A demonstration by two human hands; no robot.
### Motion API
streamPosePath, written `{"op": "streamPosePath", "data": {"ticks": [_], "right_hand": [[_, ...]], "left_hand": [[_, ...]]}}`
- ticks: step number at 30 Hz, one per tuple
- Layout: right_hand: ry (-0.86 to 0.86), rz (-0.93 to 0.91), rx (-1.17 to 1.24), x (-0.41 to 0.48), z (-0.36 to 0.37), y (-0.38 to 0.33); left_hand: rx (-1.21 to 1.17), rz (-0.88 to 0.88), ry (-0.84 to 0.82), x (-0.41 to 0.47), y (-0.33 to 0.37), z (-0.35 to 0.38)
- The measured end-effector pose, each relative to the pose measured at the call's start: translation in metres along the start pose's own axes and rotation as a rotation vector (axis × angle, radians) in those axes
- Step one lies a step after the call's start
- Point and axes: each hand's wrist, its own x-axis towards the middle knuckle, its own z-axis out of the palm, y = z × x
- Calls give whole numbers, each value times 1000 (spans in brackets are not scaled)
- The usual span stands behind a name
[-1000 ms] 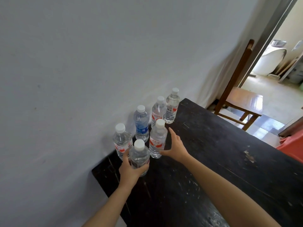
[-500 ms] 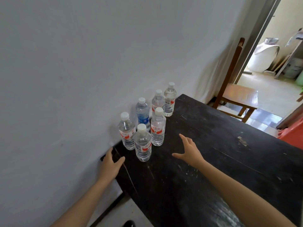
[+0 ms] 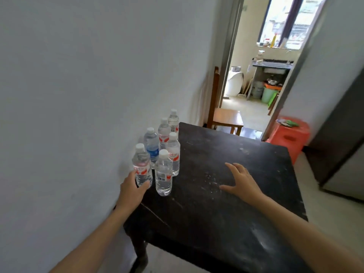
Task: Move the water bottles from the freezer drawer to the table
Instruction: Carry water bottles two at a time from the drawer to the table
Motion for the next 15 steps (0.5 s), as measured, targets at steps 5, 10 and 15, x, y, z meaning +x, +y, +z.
{"op": "streamPosePath", "data": {"ticks": [5,10,15], "right_hand": [[96,162,-14,-90,-2,-18],[173,336,-24,-185,-12,-34],[263,468,-108,-269,-36,-39]], "left_hand": [[45,277,-82,-17,9,-22],[68,510,-211,-50,33,-16],[94,718,-383,-87,72,6]]}}
